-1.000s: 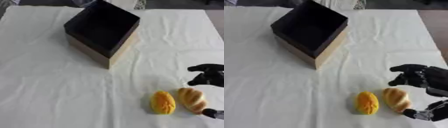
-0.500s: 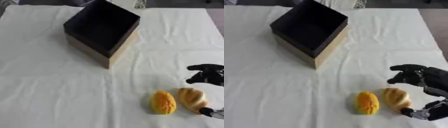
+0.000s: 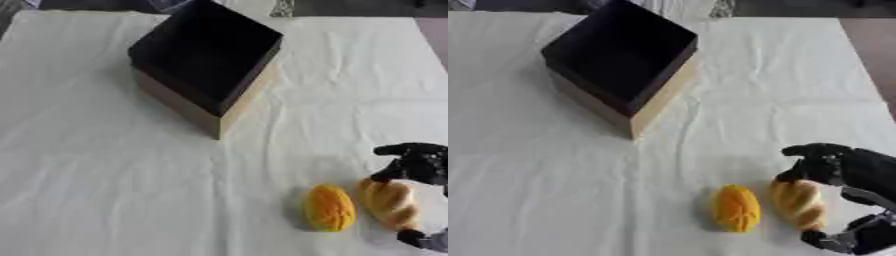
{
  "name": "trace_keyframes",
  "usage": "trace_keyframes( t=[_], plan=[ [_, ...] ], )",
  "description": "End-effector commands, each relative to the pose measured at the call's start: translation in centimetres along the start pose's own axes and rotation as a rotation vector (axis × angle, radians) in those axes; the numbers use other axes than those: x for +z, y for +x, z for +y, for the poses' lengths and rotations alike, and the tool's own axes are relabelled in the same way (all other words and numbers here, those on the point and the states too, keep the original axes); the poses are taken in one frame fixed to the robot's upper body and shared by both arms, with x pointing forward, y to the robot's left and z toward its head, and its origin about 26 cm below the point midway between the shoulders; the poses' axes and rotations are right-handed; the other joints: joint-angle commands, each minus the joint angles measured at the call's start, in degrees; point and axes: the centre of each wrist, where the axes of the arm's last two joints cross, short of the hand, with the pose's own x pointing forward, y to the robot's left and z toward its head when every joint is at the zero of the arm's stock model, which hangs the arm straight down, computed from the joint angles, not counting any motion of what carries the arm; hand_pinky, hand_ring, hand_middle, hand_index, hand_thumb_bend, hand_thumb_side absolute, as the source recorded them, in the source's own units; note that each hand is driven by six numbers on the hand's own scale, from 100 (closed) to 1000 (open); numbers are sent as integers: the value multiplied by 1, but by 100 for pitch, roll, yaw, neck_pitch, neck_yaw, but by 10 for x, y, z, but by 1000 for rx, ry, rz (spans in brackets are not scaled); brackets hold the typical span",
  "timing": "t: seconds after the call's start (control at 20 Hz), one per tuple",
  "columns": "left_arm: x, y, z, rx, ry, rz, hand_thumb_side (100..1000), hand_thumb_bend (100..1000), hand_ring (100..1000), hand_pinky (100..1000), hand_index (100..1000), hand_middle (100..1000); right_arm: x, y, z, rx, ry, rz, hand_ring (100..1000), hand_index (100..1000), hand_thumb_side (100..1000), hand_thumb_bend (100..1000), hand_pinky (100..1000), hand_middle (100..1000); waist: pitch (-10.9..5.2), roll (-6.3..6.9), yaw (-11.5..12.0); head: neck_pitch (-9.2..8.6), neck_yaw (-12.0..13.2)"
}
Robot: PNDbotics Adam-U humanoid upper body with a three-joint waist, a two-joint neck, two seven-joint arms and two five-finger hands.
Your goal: Pick up objects on the table and place them in the box.
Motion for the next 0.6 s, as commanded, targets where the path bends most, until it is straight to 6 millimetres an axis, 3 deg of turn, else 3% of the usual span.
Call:
trace_keyframes(
  t=[0.05,0.4,0.6],
  plan=[
    [-6,4,3,0,3,-27,536,331,798,843,905,781,0,1,-6,43,6,14,948,844,339,442,912,592,-88,11,-5,-86,5],
    [-6,5,2,5,4,-26,537,330,798,843,904,781,0,2,-3,47,-1,44,925,832,381,448,898,561,-81,15,-3,-124,20],
    [-6,5,2,7,5,-25,537,330,798,843,904,781,0,3,-2,47,5,61,904,817,478,458,886,550,-76,19,-2,-161,29]
  ],
)
